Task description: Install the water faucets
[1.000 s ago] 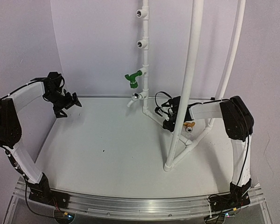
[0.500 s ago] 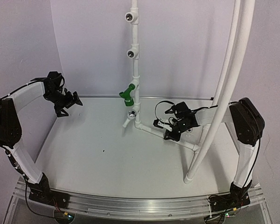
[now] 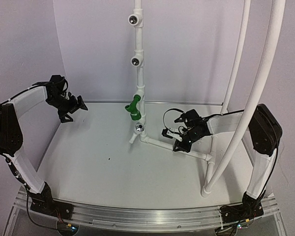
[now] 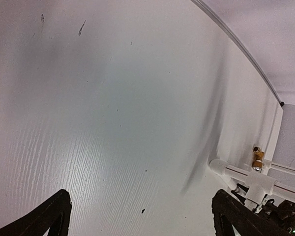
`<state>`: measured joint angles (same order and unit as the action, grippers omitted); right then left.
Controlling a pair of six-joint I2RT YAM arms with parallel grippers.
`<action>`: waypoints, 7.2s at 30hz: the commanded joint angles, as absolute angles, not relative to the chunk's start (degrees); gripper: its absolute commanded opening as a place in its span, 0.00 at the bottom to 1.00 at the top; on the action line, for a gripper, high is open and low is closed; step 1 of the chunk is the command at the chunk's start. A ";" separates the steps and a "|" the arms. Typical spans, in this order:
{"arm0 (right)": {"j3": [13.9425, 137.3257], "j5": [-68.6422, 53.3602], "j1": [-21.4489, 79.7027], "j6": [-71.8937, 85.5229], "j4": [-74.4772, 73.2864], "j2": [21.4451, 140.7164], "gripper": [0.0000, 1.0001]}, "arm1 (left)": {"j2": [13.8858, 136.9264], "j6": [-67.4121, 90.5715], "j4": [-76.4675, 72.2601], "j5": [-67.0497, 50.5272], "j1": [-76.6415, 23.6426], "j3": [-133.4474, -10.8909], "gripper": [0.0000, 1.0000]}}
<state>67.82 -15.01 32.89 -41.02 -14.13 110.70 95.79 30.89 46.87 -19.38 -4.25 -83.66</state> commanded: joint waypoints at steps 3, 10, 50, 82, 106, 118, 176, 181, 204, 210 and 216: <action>72.31 -14.29 34.96 -25.23 -15.52 114.92 0.00 | 96.36 29.85 44.99 -20.31 -4.53 -88.07 1.00; 81.38 -6.33 34.92 -6.26 -13.84 121.30 0.00 | 97.74 29.23 45.93 -20.15 -4.51 -89.74 1.00; 67.77 1.51 34.72 2.78 -13.38 103.92 0.62 | 90.99 30.08 14.67 -37.77 -21.24 -85.08 1.00; 65.60 -9.78 28.79 -24.06 -35.25 107.53 0.67 | 105.49 24.53 13.66 -28.54 -25.61 -96.23 0.55; 58.79 -20.63 31.33 -42.79 -52.09 100.06 0.64 | 117.99 24.21 12.62 -32.92 -33.19 -108.14 0.36; 67.31 -22.31 30.20 -37.15 -49.58 96.80 0.72 | 116.92 21.46 17.26 -32.29 -34.21 -109.60 0.54; 114.41 -15.96 17.93 -9.80 -43.04 122.24 0.00 | 82.99 31.25 16.97 -12.36 -28.57 -80.27 1.00; 109.79 -18.52 18.38 14.55 -36.86 117.16 0.00 | 79.02 36.02 12.00 -19.07 -29.02 -70.23 1.00; 88.10 -36.61 29.58 64.01 -20.10 110.51 0.00 | 92.16 30.09 -8.59 -5.31 -47.76 -63.29 0.80; 88.10 -36.66 32.07 69.13 -18.78 110.72 0.00 | 96.30 30.68 -11.47 -4.23 -50.05 -64.70 0.69; 88.51 -34.92 32.13 66.11 -18.76 110.94 0.00 | 98.41 32.64 -13.92 -1.90 -51.87 -64.03 0.61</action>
<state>87.83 -36.43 32.68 66.97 -20.51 113.62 98.11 31.58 -9.85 -5.30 -50.64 -62.57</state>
